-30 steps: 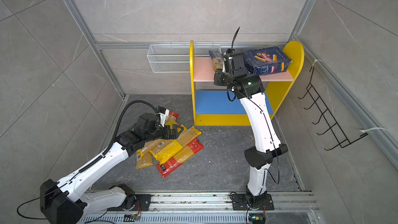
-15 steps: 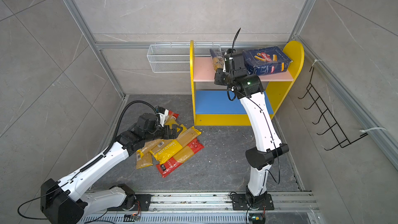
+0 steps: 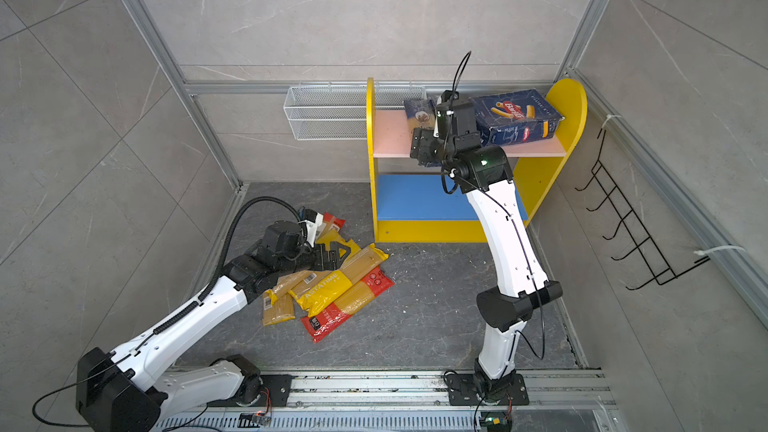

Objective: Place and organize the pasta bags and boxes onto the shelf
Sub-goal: 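Open the right gripper and withdraw it down from the shelf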

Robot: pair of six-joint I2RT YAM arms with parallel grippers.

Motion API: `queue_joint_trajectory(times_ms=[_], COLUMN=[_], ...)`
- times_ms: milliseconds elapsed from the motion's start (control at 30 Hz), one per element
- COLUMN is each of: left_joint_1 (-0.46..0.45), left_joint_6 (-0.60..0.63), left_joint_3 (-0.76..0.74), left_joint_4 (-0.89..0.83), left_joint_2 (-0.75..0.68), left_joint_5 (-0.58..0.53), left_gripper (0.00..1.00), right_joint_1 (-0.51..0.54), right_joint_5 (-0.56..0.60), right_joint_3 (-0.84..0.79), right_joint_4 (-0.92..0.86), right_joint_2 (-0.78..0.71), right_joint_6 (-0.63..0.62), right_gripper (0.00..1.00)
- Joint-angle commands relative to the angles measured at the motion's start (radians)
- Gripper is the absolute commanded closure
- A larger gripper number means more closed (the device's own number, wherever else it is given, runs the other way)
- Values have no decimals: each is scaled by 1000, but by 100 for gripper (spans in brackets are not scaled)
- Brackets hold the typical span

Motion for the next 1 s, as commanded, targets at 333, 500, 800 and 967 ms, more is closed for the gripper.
queue_joint_trajectory(times_ms=[333, 500, 800, 967], left_joint_1=[6, 9, 10, 10], left_joint_6=[-29, -66, -176, -213], left_joint_3=[-62, -132, -307, -391], left_joint_4=[-25, -54, -86, -102], left_joint_2=[-100, -138, -294, -330], left_joint_5=[-62, -98, -142, -185], left_gripper=[0, 0, 0, 0], right_joint_1=[118, 215, 372, 411], right_joint_5=[-23, 36, 78, 47], right_joint_3=[-19, -226, -715, -1019], right_joint_4=[39, 87, 150, 226], right_joint_2=[-180, -319, -555, -654], right_joint_6=[-16, -6, 107, 206], right_gripper=[14, 13, 13, 13])
